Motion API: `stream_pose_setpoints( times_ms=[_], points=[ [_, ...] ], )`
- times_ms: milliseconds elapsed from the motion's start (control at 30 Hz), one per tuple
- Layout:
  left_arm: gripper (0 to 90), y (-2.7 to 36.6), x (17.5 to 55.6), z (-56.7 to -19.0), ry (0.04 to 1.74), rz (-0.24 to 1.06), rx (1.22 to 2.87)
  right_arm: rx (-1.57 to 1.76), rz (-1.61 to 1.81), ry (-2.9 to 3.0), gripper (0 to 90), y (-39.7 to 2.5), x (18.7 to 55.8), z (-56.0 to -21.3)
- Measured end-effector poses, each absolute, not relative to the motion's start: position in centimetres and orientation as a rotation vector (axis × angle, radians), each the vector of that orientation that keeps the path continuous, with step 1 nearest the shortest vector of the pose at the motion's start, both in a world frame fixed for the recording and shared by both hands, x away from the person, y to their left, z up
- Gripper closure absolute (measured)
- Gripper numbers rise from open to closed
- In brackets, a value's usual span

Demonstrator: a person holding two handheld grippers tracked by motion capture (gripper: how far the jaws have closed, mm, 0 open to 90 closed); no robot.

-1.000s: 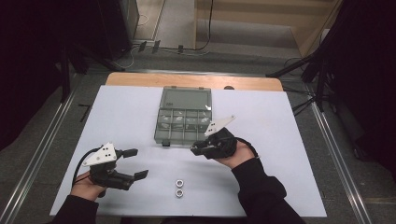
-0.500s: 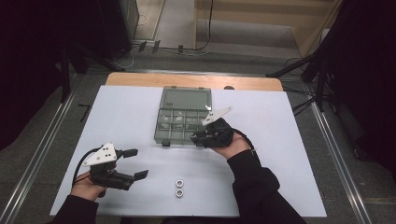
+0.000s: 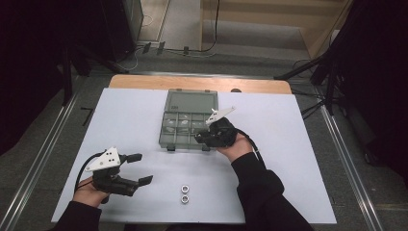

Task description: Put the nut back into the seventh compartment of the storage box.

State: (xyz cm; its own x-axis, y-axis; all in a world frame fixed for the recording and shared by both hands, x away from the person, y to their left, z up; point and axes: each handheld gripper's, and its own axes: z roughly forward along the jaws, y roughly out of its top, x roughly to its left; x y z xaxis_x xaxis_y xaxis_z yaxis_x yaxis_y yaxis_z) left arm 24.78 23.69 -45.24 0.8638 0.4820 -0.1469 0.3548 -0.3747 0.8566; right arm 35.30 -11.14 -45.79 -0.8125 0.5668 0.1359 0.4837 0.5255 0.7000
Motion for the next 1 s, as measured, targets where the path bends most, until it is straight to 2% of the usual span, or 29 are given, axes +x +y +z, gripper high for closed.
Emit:
stream_pose_setpoints(
  times_ms=[467, 600, 667, 900, 933, 1000],
  points=[
    [14.7, 23.7, 24.7, -45.2, 0.613, 0.152, 1.999, 0.931, 1.128, 2.65, 70.3, -10.6, 35.8, -46.6],
    [14.7, 23.7, 24.7, -45.2, 0.61, 0.151, 1.999, 0.911, 1.143, 2.639, 54.5, -10.6, 35.7, -46.5],
    [14.7, 23.7, 24.7, -45.2, 0.609, 0.151, 2.0, 0.92, 1.143, 2.638, 52.1, -10.7, 35.6, -46.4],
    [14.7, 23.8, 24.7, -45.2, 0.612, 0.154, 1.999, 0.911, 1.197, 2.621, 26.7, -11.2, 34.3, -45.4],
    [14.7, 23.8, 24.7, -45.1, 0.612, 0.154, 2.0, 0.911, 1.197, 2.621, 26.7, -11.2, 34.3, -45.4],
    [14.7, 23.7, 24.7, -45.1, 0.612, 0.156, 2.002, 0.913, 1.227, 2.609, 20.4, -11.2, 33.9, -45.0]
  ],
)
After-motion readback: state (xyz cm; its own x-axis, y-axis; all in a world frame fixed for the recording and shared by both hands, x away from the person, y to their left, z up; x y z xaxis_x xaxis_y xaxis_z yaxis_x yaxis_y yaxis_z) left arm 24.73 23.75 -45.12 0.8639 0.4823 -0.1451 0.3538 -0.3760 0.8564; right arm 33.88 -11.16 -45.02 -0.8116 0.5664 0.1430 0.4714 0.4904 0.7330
